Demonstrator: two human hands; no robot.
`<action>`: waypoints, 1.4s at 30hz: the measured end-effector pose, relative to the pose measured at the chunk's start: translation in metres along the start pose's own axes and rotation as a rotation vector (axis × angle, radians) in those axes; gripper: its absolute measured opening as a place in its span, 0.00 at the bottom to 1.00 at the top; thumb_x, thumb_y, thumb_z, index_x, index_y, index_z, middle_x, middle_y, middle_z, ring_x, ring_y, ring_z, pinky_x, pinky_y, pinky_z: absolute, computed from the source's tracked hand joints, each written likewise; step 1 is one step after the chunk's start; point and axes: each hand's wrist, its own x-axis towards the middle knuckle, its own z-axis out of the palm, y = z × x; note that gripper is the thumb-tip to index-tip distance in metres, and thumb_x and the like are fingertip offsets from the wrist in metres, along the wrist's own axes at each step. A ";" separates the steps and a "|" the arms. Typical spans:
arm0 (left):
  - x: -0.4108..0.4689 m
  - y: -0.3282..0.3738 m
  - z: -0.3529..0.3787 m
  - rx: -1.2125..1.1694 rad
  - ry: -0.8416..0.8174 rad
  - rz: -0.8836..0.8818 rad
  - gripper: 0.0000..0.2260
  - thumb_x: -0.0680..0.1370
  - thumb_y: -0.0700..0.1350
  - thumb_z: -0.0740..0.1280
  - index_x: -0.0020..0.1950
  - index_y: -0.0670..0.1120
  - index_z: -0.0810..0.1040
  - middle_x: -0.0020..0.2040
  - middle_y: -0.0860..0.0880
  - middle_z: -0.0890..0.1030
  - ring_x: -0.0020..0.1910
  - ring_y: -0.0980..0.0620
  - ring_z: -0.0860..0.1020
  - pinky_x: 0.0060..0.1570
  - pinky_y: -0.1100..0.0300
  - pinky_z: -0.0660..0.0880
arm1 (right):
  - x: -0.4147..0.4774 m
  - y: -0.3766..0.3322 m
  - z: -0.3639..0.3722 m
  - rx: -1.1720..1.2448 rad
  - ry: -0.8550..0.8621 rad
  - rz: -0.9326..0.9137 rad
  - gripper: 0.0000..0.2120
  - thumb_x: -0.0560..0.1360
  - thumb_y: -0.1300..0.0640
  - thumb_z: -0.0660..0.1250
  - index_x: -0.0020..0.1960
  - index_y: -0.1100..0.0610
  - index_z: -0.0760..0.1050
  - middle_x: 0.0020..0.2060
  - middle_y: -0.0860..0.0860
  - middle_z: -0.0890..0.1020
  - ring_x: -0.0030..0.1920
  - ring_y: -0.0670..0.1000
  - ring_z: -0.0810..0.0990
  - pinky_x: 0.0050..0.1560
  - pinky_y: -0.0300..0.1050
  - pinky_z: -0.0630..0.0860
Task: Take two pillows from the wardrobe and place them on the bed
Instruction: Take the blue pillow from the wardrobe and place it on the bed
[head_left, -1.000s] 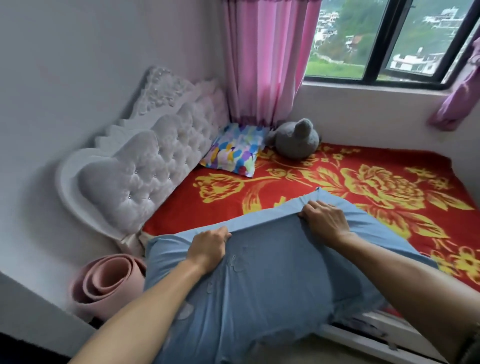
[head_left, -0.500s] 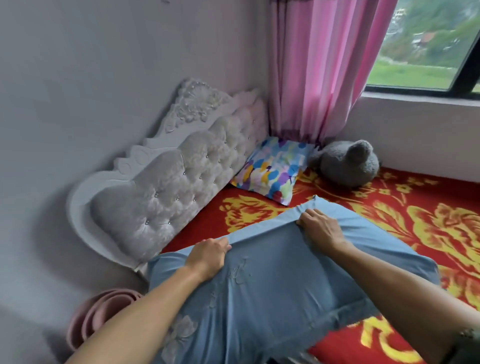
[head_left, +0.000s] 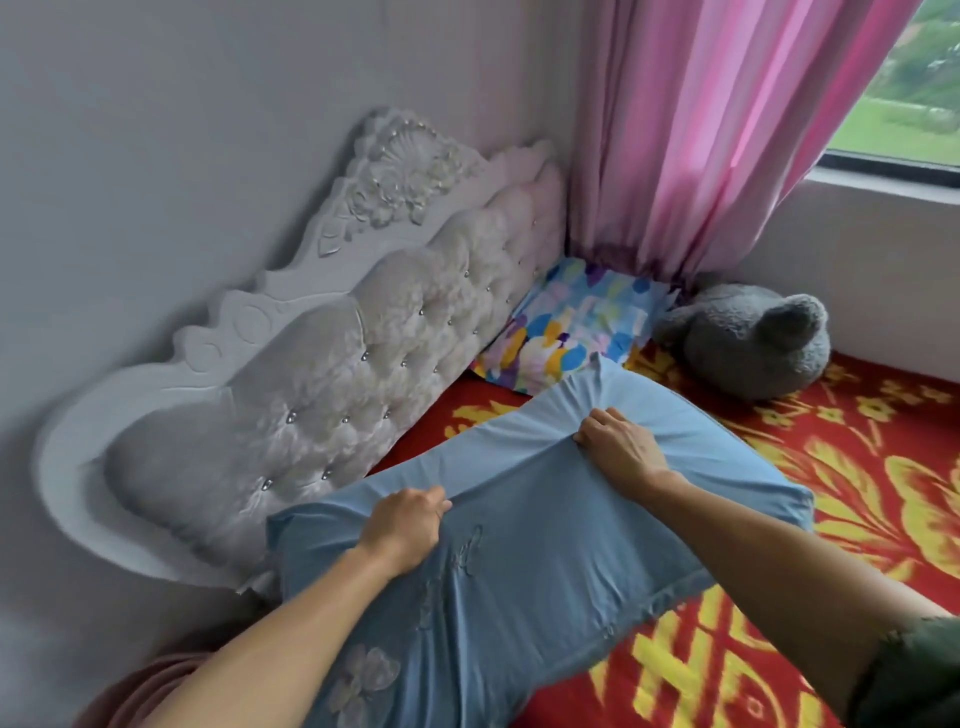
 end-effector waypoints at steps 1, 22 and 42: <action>0.016 -0.011 0.004 -0.016 -0.017 0.000 0.13 0.81 0.48 0.56 0.43 0.42 0.73 0.43 0.39 0.82 0.43 0.37 0.78 0.39 0.50 0.72 | 0.014 0.001 0.009 -0.010 -0.015 0.009 0.11 0.79 0.53 0.60 0.47 0.59 0.75 0.48 0.56 0.79 0.52 0.58 0.75 0.43 0.51 0.72; 0.185 -0.112 0.087 -0.172 -0.229 -0.093 0.13 0.81 0.48 0.54 0.46 0.42 0.73 0.46 0.39 0.82 0.46 0.36 0.78 0.41 0.49 0.72 | 0.223 0.028 0.146 0.021 -0.250 0.029 0.08 0.78 0.58 0.62 0.48 0.61 0.77 0.47 0.57 0.78 0.51 0.59 0.73 0.52 0.55 0.71; 0.307 -0.196 0.239 -0.055 -0.196 -0.572 0.33 0.72 0.58 0.68 0.71 0.43 0.65 0.65 0.36 0.70 0.63 0.38 0.69 0.61 0.46 0.68 | 0.275 0.174 0.352 0.239 -0.276 0.820 0.36 0.69 0.34 0.65 0.70 0.50 0.59 0.70 0.58 0.63 0.69 0.62 0.61 0.66 0.62 0.63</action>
